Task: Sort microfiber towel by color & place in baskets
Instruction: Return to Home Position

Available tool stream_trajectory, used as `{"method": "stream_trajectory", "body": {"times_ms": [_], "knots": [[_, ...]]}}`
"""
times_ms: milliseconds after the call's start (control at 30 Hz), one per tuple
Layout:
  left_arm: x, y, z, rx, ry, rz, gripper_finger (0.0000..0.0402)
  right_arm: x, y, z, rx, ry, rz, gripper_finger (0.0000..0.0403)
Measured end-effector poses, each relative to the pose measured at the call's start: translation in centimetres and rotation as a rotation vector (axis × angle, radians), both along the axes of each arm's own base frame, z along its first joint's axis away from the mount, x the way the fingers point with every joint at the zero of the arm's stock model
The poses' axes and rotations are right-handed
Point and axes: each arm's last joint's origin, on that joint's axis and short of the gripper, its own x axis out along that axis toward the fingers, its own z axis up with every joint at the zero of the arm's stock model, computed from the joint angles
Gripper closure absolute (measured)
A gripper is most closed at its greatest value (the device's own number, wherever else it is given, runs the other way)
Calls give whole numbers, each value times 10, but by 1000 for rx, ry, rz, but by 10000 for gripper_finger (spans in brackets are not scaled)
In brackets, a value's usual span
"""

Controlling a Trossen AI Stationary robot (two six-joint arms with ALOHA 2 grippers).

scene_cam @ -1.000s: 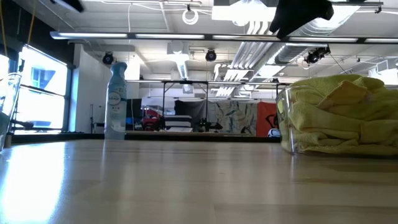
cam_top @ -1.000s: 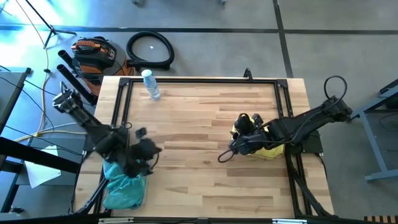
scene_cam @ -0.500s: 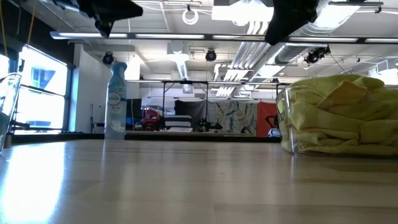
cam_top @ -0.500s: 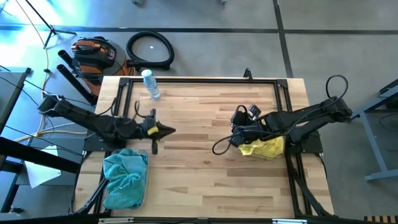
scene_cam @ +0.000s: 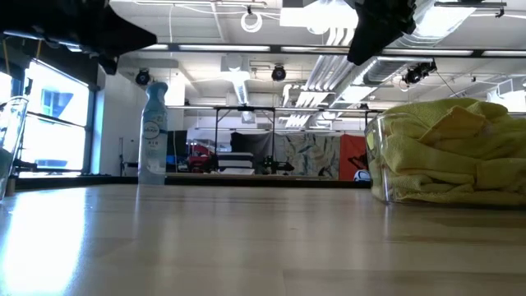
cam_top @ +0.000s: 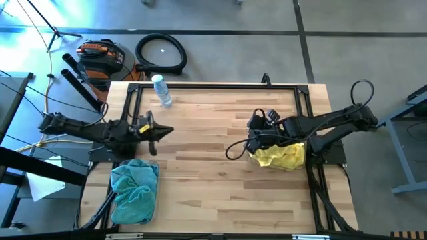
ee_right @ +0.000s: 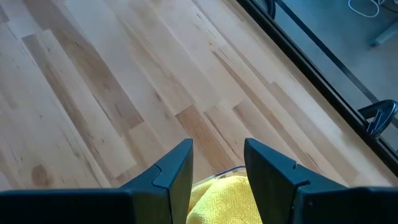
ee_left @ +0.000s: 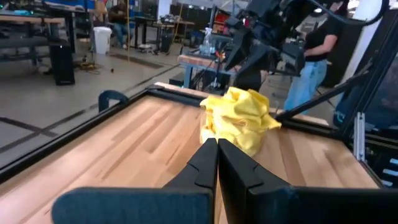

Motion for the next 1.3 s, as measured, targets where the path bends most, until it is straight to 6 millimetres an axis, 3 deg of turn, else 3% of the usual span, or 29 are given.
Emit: {"method": "stream_trajectory", "body": {"times_ms": [300,600,933,1300], "knots": [[-21,0,-19,65,-88,-124,401,1,0,1,5,-15,-3,261],[-28,4,-46,96,-153,-152,401,4,-6,2,15,-49,-35,261],[-33,10,-44,166,-181,-136,401,6,-15,2,40,-82,-107,261],[-31,12,-57,80,-55,-127,401,6,-15,2,49,-91,-121,261]]}}
